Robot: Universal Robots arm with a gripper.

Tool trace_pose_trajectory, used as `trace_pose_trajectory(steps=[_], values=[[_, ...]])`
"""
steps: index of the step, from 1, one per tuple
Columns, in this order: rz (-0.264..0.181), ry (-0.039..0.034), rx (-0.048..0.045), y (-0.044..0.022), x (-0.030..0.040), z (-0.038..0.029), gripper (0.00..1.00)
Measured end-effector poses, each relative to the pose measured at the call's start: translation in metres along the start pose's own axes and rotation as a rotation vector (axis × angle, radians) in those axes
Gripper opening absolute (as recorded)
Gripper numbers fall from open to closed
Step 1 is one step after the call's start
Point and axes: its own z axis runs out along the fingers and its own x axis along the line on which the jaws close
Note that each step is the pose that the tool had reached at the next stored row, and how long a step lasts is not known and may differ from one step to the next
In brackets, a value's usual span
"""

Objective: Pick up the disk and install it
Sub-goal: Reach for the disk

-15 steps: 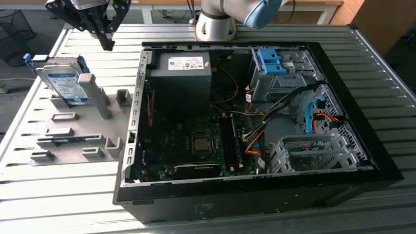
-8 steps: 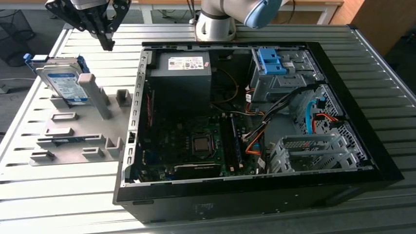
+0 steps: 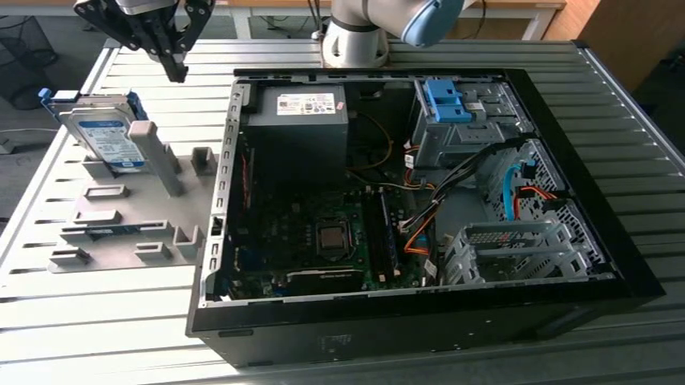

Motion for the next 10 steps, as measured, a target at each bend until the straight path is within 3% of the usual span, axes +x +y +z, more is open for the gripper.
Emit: trace_pose_trajectory(steps=[10], values=[[0.000,0.0000,0.0000,0.0030,0.0034,0.0001,0.11]])
